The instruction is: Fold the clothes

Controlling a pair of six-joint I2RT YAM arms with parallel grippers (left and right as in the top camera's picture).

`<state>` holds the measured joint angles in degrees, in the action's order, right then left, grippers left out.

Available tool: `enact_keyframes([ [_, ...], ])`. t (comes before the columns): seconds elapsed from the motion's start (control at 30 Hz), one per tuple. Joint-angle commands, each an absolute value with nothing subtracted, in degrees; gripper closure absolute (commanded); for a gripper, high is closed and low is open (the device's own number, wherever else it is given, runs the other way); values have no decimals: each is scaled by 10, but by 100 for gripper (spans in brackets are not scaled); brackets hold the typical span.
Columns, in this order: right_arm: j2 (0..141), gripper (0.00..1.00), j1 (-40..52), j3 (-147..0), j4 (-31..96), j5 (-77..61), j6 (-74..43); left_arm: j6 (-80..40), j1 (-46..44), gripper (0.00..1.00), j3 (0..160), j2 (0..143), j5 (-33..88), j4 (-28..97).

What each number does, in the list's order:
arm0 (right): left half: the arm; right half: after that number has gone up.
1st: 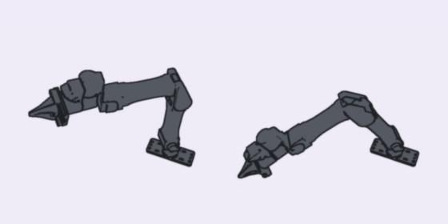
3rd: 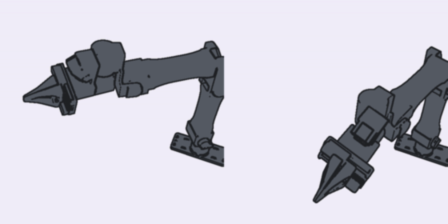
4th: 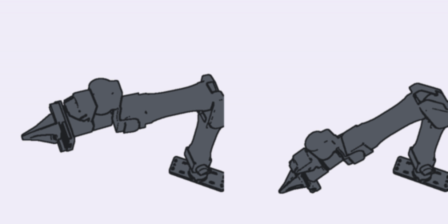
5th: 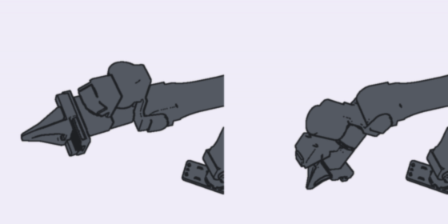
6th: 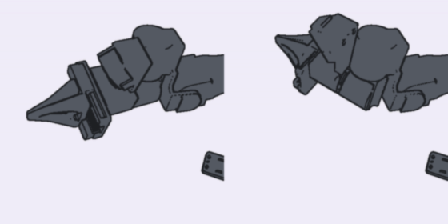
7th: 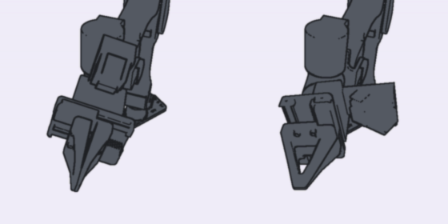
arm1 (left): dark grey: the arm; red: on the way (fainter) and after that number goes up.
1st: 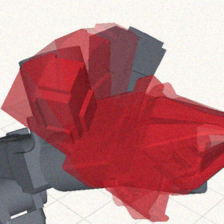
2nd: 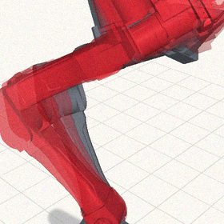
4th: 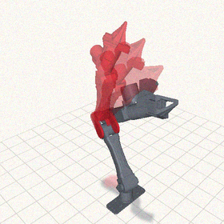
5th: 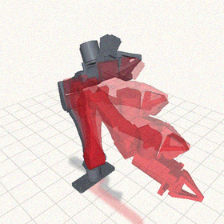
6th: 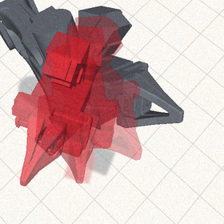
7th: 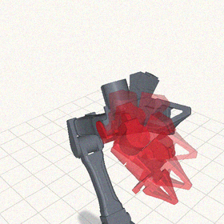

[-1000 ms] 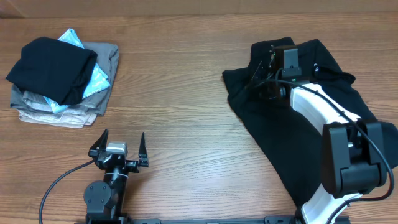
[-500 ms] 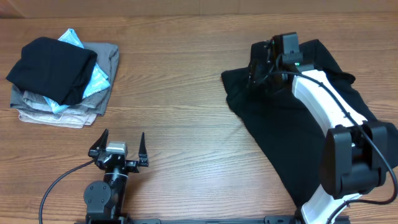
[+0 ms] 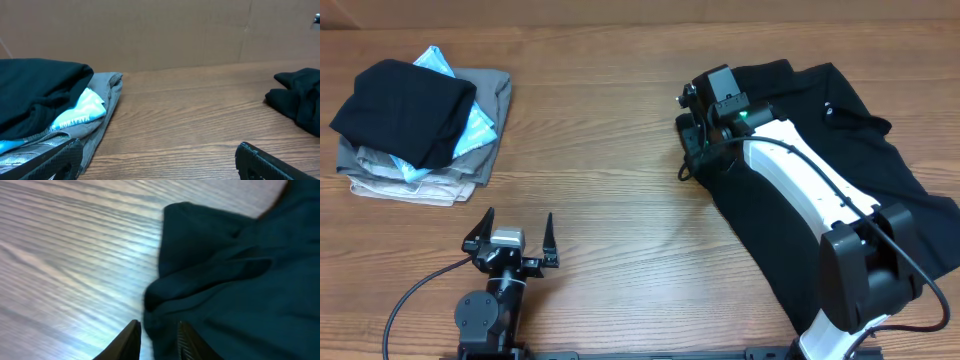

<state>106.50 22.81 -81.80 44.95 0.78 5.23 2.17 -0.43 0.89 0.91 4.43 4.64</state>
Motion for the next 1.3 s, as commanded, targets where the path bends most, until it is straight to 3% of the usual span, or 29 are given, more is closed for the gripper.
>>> enact_keyframes([
  [0.0,1065,72,224,-808,433,29,100,37,-8,0,4,3,40,44],
  [0.43,1069,71,226,-792,432,-42,142,37,-8,0,4,3,40,44],
  [0.7,1102,61,225,-775,401,-48,149,37,-8,0,4,3,40,44],
  [1.27,1160,60,226,-774,356,-48,155,37,-8,0,4,3,40,44],
])
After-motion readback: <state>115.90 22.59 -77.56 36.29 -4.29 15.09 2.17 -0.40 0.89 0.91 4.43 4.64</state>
